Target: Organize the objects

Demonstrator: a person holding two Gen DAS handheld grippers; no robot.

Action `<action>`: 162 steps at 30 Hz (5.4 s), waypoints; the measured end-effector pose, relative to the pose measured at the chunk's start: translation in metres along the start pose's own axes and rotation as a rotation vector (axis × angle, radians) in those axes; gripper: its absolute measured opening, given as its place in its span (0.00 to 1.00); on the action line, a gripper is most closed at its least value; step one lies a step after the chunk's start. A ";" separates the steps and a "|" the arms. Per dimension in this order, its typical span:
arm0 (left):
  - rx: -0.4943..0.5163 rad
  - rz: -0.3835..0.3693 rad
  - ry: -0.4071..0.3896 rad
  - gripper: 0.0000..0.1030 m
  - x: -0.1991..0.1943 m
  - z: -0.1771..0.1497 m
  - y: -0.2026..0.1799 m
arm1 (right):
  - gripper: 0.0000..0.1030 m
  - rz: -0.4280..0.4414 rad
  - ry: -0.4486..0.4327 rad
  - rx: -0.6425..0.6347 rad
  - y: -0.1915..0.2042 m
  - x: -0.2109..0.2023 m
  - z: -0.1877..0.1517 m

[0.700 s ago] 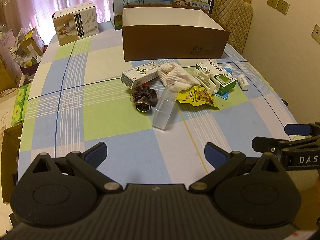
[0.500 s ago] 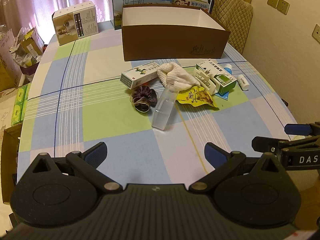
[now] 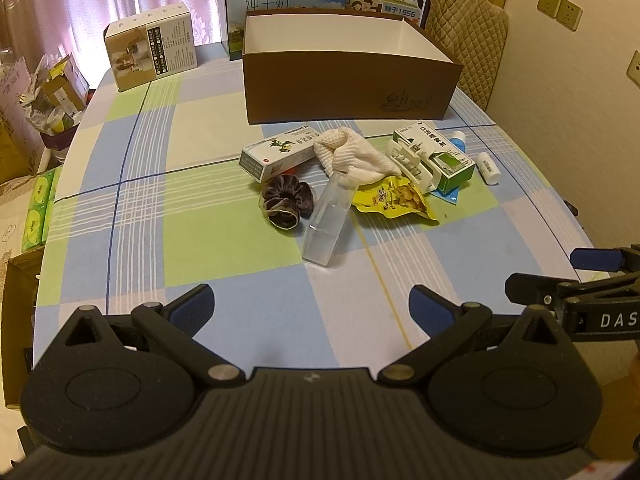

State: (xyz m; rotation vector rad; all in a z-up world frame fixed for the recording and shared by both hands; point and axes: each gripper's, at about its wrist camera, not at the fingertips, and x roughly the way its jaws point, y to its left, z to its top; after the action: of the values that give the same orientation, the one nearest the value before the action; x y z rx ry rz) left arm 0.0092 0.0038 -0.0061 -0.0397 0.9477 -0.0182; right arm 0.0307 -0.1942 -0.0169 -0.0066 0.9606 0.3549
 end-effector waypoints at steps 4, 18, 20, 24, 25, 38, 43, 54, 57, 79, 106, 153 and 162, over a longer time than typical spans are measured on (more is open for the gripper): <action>0.000 -0.002 0.000 0.99 0.000 0.000 0.000 | 0.98 0.000 0.000 0.000 -0.002 0.001 0.001; -0.001 0.005 0.001 0.99 0.005 0.006 -0.003 | 0.98 0.015 0.002 -0.003 -0.010 0.007 0.013; -0.001 0.006 0.003 0.99 0.007 0.010 -0.008 | 0.98 0.017 0.002 -0.004 -0.011 0.007 0.013; -0.003 0.003 0.004 0.99 0.008 0.013 -0.010 | 0.98 0.019 0.002 -0.006 -0.013 0.007 0.013; -0.004 0.001 0.003 0.99 0.008 0.013 -0.010 | 0.98 0.020 0.002 -0.006 -0.013 0.008 0.014; -0.026 0.009 0.019 0.99 0.019 0.028 -0.014 | 0.98 0.042 0.016 -0.002 -0.026 0.015 0.026; -0.074 -0.005 0.036 0.99 0.026 0.035 -0.006 | 0.98 0.044 0.025 -0.001 -0.031 0.021 0.032; -0.050 0.034 0.025 0.99 0.039 0.051 -0.006 | 0.98 0.039 0.038 0.017 -0.050 0.038 0.046; -0.057 0.034 0.025 0.99 0.044 0.054 -0.004 | 0.98 0.038 0.035 0.025 -0.058 0.044 0.051; -0.067 0.066 -0.017 0.99 0.072 0.077 0.003 | 0.60 -0.019 -0.021 0.092 -0.146 0.103 0.093; 0.099 -0.012 0.051 0.85 0.113 0.067 -0.025 | 0.23 0.006 0.046 0.046 -0.163 0.147 0.104; 0.054 0.031 -0.144 0.26 0.117 0.224 -0.015 | 0.23 0.318 -0.155 -0.058 -0.087 0.121 0.238; 0.059 -0.002 -0.146 0.26 0.169 0.288 -0.019 | 0.23 0.254 -0.160 -0.032 -0.069 0.164 0.286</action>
State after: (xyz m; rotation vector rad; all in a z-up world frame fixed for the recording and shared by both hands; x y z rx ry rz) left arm 0.3416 -0.0134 0.0259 0.0128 0.8011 -0.0447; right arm 0.3651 -0.1648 0.0062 0.1137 0.7981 0.5967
